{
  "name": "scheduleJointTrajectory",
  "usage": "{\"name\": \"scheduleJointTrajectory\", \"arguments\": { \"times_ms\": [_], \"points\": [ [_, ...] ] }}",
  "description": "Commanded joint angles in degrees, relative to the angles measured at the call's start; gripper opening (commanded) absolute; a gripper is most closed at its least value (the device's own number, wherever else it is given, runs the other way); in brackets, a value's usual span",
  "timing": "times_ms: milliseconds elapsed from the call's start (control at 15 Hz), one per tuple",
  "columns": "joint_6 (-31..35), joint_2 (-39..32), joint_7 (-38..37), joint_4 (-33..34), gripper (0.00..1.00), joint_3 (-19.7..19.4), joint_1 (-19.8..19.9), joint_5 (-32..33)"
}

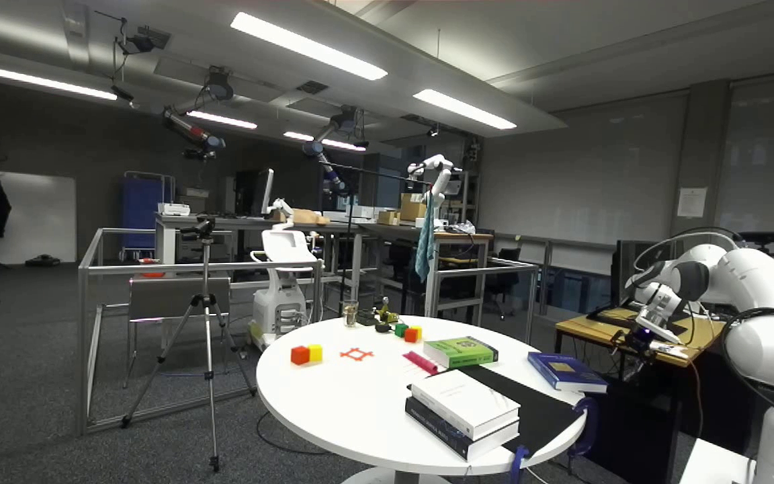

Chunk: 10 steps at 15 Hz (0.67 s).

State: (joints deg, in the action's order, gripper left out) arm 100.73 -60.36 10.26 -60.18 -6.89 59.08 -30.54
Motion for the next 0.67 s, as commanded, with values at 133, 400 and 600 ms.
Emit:
{"name": "scheduleJointTrajectory", "arguments": {
  "times_ms": [133, 400, 600],
  "points": [
    [5.6, 9.0, 10.9, -15.3, 1.00, 1.2, 0.6, -2.0],
    [6.2, 11.1, 19.3, -20.7, 1.00, 2.7, 1.9, -6.5],
    [7.5, 11.9, 22.7, -24.1, 1.00, 4.7, 3.4, -7.3]
  ]
}}
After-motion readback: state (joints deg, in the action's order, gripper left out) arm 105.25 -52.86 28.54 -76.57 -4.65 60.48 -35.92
